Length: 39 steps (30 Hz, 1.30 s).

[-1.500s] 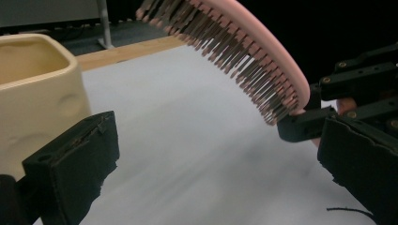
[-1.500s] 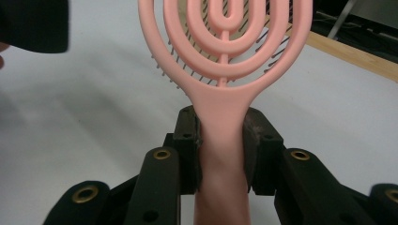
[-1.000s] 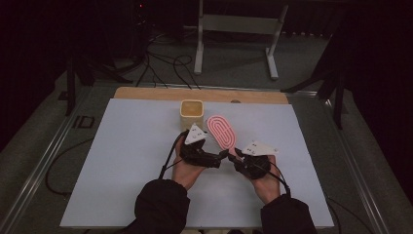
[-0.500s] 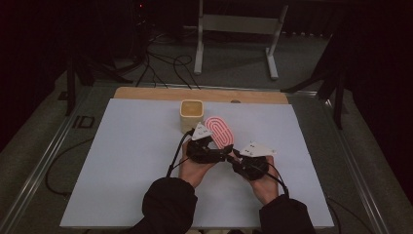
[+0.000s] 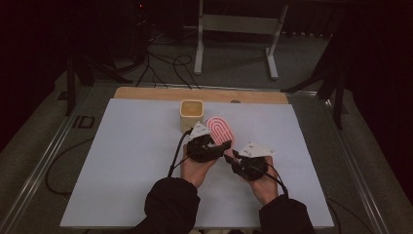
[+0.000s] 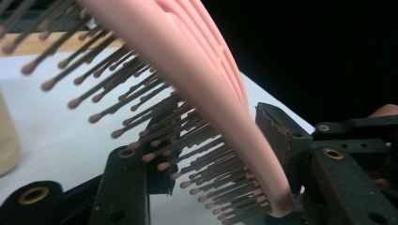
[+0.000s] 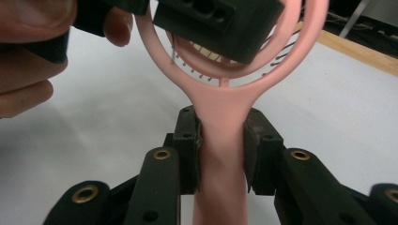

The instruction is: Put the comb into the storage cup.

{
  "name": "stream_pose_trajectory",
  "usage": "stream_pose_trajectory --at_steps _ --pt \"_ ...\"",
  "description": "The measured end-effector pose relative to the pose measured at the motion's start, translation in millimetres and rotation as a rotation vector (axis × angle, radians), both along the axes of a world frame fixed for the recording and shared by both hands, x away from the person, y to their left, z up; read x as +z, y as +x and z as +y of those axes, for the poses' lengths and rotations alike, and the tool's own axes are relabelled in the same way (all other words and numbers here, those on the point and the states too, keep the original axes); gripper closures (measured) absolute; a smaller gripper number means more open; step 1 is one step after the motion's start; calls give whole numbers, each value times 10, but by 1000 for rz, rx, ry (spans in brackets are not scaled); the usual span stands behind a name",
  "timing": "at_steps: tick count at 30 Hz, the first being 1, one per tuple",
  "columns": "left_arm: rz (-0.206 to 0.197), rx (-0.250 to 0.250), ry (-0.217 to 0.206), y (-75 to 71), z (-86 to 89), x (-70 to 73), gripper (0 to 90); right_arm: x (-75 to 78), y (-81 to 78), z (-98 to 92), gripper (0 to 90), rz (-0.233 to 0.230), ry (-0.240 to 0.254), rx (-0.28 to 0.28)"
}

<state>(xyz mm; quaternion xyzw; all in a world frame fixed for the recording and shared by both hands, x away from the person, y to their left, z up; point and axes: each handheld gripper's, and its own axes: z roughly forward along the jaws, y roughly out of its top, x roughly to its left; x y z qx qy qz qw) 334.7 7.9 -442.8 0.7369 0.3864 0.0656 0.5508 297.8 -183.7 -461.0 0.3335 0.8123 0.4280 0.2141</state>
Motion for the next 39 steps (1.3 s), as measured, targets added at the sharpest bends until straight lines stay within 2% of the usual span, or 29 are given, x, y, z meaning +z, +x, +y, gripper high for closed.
stream_pose_trajectory --at_steps 3,9,16,20,23,25,28,31,39 --pt "-2 -8 -17 -12 -10 7 559 -11 3 3 698 2 2 -4" --pt "34 -36 -70 0 -3 10 626 -22 5 16 690 4 3 -2" --pt "44 -43 -73 -1 -10 18 642 -34 15 17 666 10 2 11" --pt "39 -39 -70 0 0 29 644 -40 28 19 519 25 15 25" --pt "34 -36 -69 0 8 40 644 -44 44 16 384 42 37 13" --pt "33 -33 -71 -2 11 47 644 -38 53 3 345 52 57 10" --pt "29 -31 -72 -1 20 53 644 -25 53 2 141 48 62 -14" --pt "28 -28 -75 0 30 61 644 -14 54 0 93 54 83 -15" --pt "24 -18 -86 6 67 83 644 1 53 -24 85 52 90 -6"
